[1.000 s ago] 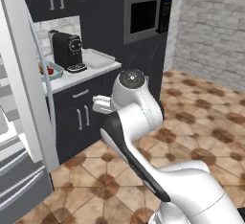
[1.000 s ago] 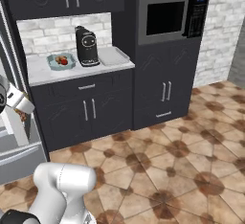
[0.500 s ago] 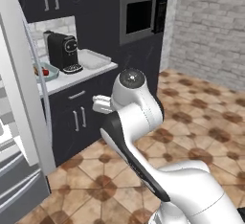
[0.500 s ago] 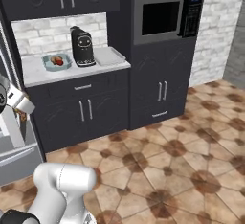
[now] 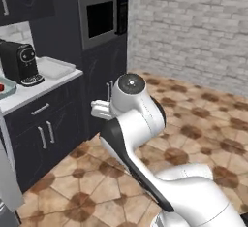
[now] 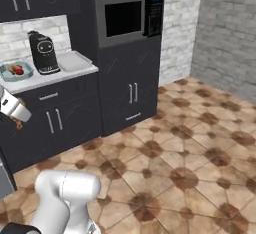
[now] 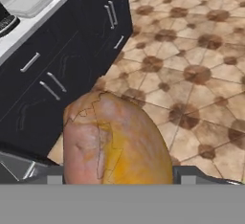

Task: Place one bell pepper and one chicken drumstick in each tupperware on the nearby counter, to pack two identical lunches.

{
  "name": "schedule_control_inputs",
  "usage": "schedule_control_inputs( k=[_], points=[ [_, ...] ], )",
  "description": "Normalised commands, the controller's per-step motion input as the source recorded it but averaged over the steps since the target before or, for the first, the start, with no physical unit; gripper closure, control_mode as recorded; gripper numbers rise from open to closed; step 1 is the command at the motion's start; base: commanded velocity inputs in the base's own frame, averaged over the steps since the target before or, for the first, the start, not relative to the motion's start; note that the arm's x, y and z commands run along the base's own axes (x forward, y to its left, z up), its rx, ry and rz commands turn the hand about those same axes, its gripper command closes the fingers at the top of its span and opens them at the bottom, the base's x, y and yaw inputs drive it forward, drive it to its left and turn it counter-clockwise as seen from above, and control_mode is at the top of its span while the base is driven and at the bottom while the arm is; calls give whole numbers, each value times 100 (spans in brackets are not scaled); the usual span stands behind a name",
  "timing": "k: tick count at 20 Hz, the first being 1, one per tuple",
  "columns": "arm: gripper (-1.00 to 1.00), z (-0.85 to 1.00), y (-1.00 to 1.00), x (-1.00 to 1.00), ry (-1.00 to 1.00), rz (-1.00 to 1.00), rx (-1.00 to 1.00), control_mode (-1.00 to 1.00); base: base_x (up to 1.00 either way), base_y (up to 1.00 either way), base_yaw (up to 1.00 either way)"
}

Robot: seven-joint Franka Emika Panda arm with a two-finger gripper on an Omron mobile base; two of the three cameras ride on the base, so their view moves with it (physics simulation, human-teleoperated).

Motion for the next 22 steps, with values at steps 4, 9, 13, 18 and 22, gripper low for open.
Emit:
schedule_control_inputs(
  k=[4,9,13,18,22],
  points=[
    [100,0,0,0,0,0,0,100,100,-28,6],
    [100,0,0,0,0,0,0,100,100,-8,24],
    [100,0,0,0,0,0,0,100,100,-14,12],
    [100,0,0,0,0,0,0,100,100,-4,12],
    [100,0,0,0,0,0,0,100,100,0,28]
  ],
)
